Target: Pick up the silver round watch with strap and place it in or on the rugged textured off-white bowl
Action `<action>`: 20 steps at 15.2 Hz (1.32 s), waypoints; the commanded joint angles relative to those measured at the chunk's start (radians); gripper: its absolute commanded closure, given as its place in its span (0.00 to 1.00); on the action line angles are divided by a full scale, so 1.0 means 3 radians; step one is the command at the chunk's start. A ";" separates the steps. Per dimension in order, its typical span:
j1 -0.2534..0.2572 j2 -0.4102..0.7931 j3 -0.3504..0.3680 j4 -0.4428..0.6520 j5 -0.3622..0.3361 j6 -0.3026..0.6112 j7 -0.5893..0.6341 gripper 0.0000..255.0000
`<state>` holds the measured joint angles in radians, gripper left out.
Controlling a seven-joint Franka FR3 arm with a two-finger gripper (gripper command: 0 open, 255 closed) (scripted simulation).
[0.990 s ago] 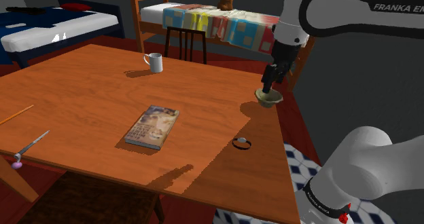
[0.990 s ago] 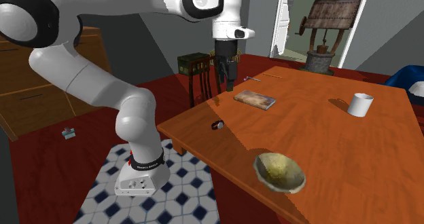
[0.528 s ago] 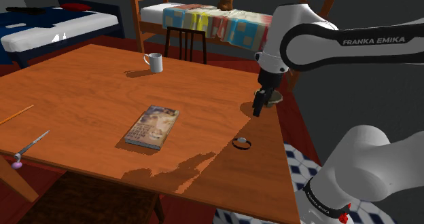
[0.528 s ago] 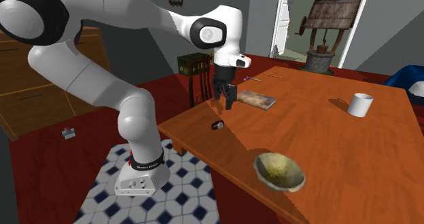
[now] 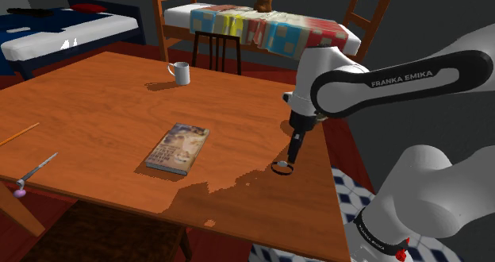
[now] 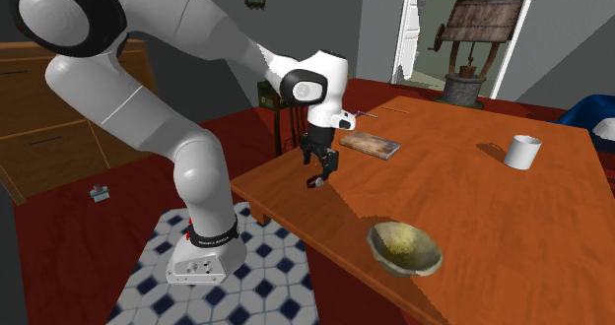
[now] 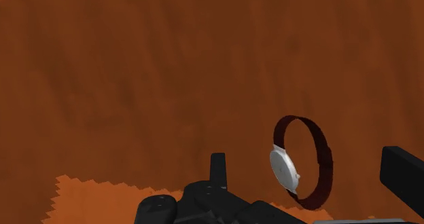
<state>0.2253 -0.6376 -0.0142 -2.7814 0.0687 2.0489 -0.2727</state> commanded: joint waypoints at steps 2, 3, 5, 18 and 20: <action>0.0017 0.0077 -0.0005 -0.0100 0.0016 0.0170 -0.0035 0.00; 0.0020 0.0101 -0.0004 -0.0132 0.0020 0.0227 -0.0037 0.00; 0.0027 0.0154 0.0000 -0.0194 0.0030 0.0342 -0.0041 0.00; 0.0033 0.0199 0.0002 -0.0241 0.0038 0.0434 -0.0044 1.00; 0.0033 0.0199 0.0002 -0.0241 0.0038 0.0434 -0.0044 1.00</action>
<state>0.2353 -0.5778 -0.0135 -2.8536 0.0801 2.1792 -0.2859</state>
